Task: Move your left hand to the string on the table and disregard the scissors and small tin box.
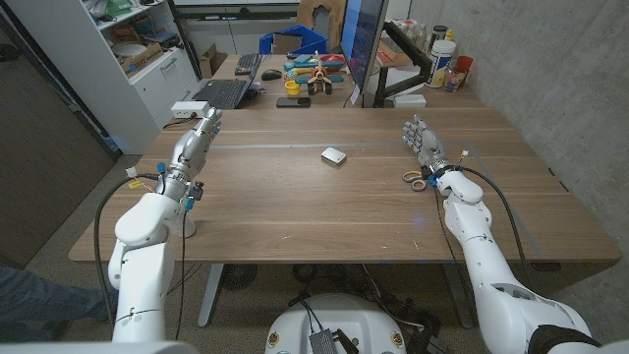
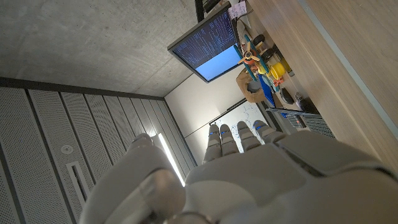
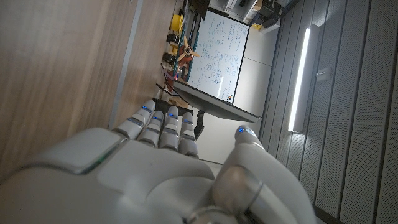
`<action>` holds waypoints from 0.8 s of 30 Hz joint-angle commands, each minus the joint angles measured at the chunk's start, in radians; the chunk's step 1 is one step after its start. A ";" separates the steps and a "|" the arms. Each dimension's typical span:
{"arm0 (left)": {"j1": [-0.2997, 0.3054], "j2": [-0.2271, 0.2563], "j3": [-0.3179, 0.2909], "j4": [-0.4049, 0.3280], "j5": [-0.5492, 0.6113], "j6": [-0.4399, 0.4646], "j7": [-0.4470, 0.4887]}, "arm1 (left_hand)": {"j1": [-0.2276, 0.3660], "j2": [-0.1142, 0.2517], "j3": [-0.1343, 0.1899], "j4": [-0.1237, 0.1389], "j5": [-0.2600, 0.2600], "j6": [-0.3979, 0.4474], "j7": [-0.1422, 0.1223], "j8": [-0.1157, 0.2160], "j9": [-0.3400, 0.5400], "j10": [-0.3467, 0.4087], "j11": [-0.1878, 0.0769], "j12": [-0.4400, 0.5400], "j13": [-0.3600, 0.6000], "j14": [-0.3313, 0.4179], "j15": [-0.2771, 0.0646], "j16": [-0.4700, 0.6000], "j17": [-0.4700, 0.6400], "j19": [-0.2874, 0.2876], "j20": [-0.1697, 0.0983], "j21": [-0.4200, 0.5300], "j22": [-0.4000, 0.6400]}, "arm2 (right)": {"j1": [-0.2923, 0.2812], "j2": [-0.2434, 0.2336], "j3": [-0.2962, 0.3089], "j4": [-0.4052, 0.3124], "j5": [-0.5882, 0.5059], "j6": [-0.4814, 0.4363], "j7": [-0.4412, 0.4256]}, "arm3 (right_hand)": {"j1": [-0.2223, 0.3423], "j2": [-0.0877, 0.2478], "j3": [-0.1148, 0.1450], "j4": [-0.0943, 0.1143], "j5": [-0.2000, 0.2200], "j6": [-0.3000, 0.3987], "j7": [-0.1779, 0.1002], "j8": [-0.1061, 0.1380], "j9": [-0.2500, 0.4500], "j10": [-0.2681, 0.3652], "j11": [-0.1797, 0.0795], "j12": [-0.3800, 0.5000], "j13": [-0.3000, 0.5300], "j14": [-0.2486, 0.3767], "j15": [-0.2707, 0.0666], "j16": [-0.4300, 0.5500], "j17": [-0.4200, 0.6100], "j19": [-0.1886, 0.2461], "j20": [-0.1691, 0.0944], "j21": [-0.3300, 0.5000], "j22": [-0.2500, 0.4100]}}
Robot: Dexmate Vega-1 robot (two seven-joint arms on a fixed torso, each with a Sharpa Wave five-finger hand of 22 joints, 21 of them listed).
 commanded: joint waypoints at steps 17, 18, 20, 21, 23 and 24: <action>0.054 0.016 -0.011 -0.077 0.054 0.014 -0.014 | 0.023 0.001 0.001 -0.011 0.007 0.001 -0.005 0.001 0.005 -0.002 -0.006 -0.001 0.002 0.000 0.008 0.001 0.002 -0.008 0.006 0.005 0.004 | -0.006 0.001 -0.002 -0.019 0.006 0.014 0.007 | 0.009 0.005 0.001 -0.005 0.000 0.014 -0.004 0.002 0.006 0.009 -0.006 0.003 0.002 0.010 -0.006 0.003 0.005 0.011 -0.005 -0.004 0.004; 0.055 0.015 -0.011 -0.078 0.054 0.012 -0.014 | 0.023 0.002 0.001 -0.012 0.007 0.001 -0.005 0.001 0.005 -0.002 -0.005 -0.001 0.002 0.000 0.009 0.001 0.002 -0.009 0.006 0.005 0.004 | -0.007 0.001 -0.002 -0.019 0.006 0.014 0.006 | 0.009 0.005 0.001 -0.005 0.000 0.014 -0.003 0.002 0.006 0.009 -0.007 0.003 0.002 0.010 -0.006 0.003 0.005 0.011 -0.005 -0.004 0.004; 0.058 0.014 -0.012 -0.082 0.057 0.009 -0.014 | 0.024 0.002 0.001 -0.012 0.007 -0.001 -0.004 0.001 0.005 -0.001 -0.006 -0.001 0.002 0.000 0.009 0.001 0.002 -0.009 0.006 0.005 0.004 | -0.007 0.001 -0.002 -0.019 0.008 0.014 0.008 | 0.009 0.005 0.001 -0.005 0.000 0.014 -0.003 0.002 0.006 0.009 -0.008 0.003 0.002 0.010 -0.006 0.003 0.005 0.011 -0.005 -0.004 0.004; 0.060 0.015 -0.012 -0.084 0.058 0.008 -0.015 | 0.025 0.002 0.001 -0.012 0.007 -0.001 -0.004 0.000 0.005 -0.001 -0.006 -0.001 0.002 -0.001 0.009 0.001 0.002 -0.009 0.006 0.005 0.004 | -0.007 0.001 -0.002 -0.019 0.007 0.015 0.007 | 0.009 0.005 0.001 -0.005 0.000 0.014 -0.003 0.002 0.006 0.010 -0.008 0.003 0.002 0.010 -0.007 0.003 0.005 0.011 -0.006 -0.004 0.004; 0.063 0.015 -0.012 -0.088 0.061 0.008 -0.017 | 0.026 0.002 0.001 -0.013 0.007 -0.001 -0.004 0.001 0.005 0.000 -0.005 0.000 0.002 0.000 0.009 0.001 0.002 -0.010 0.006 0.004 0.004 | -0.007 0.000 -0.002 -0.020 0.008 0.014 0.008 | 0.009 0.005 0.001 -0.006 0.000 0.014 -0.003 0.001 0.006 0.009 -0.007 0.003 0.002 0.010 -0.007 0.003 0.005 0.012 -0.007 -0.004 0.004; 0.064 0.016 -0.012 -0.090 0.062 0.009 -0.018 | 0.027 0.002 0.001 -0.013 0.007 -0.001 -0.004 0.001 0.005 0.000 -0.006 0.000 0.002 0.000 0.010 0.001 0.002 -0.010 0.006 0.004 0.004 | -0.007 0.000 -0.002 -0.020 0.008 0.014 0.008 | 0.009 0.005 0.001 -0.006 0.000 0.014 -0.003 0.001 0.006 0.009 -0.008 0.003 0.002 0.010 -0.008 0.003 0.004 0.012 -0.007 -0.005 0.004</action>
